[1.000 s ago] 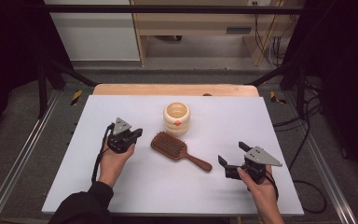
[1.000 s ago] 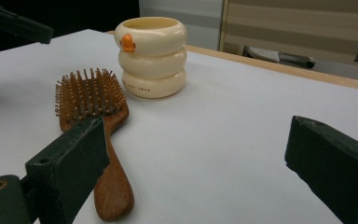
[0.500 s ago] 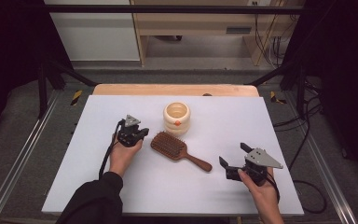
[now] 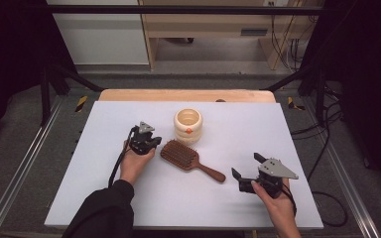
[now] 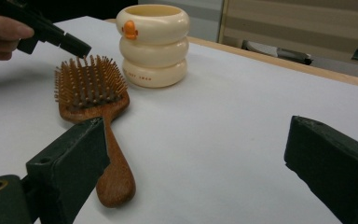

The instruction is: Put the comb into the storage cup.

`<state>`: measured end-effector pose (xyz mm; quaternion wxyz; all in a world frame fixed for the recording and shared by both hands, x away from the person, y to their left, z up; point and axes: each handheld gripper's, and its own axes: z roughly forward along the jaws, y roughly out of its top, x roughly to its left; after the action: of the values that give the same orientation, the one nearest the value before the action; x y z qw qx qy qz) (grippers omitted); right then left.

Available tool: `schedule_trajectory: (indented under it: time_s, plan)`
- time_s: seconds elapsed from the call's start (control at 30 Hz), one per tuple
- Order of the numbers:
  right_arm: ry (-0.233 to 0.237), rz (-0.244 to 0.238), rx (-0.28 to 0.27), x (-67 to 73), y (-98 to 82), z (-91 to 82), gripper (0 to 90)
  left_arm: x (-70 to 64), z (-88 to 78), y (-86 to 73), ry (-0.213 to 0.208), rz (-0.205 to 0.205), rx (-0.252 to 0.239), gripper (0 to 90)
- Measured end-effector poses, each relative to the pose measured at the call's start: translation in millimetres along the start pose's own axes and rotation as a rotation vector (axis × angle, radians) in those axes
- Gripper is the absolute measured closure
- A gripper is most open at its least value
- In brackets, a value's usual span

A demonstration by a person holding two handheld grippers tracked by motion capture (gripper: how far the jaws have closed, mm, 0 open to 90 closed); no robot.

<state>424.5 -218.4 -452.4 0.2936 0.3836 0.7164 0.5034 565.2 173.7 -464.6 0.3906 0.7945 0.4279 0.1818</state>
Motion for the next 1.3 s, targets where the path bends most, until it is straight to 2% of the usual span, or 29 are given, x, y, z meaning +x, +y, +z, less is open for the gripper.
schedule_trajectory:
  time_s: [0.13,0.3,0.33,0.47,0.9,1.07,1.3]
  plan:
    - [0.011,-0.015,0.008,3.2,0.3,1.6,6.4,-1.8,2.7,-1.9,0.002,0.012,0.034,90.0]
    - [0.011,-0.017,0.010,3.4,0.2,1.9,6.4,-7.2,4.2,-2.0,-0.016,0.017,0.037,90.0]
    - [0.010,-0.015,0.009,2.9,0.1,1.2,6.5,-10.4,4.6,-1.9,-0.010,0.037,0.045,90.0]
    - [0.008,-0.012,0.011,2.2,-0.2,1.3,6.5,-11.5,6.6,-3.8,-0.008,0.017,0.040,90.0]
    - [0.011,-0.012,0.014,2.2,-0.3,1.2,6.4,-9.6,11.6,-6.1,-0.016,0.006,0.049,90.0]
    - [0.012,-0.019,0.028,4.2,-0.9,2.4,6.4,-9.6,11.8,-6.2,-0.017,0.012,0.051,90.0]
    - [0.031,-0.030,0.047,7.8,-1.2,4.4,6.2,-15.7,13.9,-6.0,-0.041,0.014,0.049,90.0]
